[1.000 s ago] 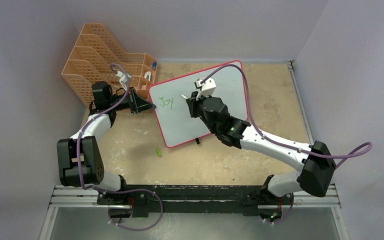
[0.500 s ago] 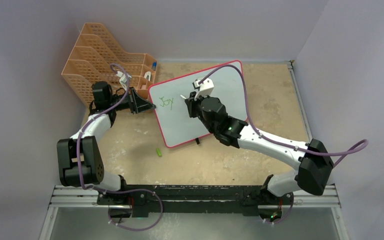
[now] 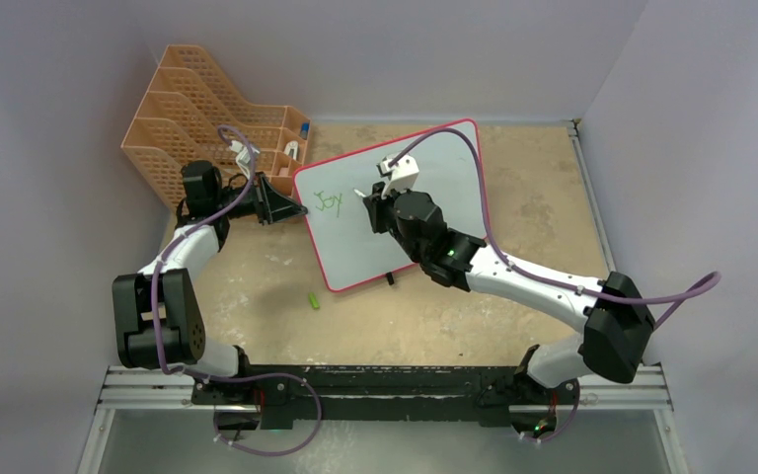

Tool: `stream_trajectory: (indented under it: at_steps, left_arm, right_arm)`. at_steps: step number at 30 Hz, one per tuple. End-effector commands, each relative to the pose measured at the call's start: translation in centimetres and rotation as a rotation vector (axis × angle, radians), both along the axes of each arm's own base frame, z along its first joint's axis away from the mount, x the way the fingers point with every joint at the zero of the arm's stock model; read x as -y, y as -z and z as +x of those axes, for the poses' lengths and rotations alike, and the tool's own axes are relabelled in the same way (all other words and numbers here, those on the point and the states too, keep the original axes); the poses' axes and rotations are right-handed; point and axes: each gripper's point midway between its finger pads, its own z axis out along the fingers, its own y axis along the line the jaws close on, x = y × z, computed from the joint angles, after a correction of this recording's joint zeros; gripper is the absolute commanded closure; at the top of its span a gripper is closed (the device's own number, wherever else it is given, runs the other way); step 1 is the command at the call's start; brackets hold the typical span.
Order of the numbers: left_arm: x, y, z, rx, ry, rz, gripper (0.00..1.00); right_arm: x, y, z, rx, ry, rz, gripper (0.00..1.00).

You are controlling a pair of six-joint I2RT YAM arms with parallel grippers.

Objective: Write a sentence on the whiteboard

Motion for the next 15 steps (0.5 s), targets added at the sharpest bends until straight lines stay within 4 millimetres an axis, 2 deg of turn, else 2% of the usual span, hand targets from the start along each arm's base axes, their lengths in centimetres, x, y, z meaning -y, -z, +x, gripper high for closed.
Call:
stream_trajectory:
  at_steps: [1, 15]
  left_arm:
    - [0.51, -1.58, -0.10, 0.066, 0.030, 0.008, 1.00]
    - [0.43, -1.64, -0.04, 0.069, 0.023, 0.011, 1.00]
  right_arm:
    - [0.26, -2.54, 0.90, 0.048, 0.029, 0.049, 1.00]
    - [0.54, -2.56, 0.86, 0.044, 0.034, 0.046, 1.00]
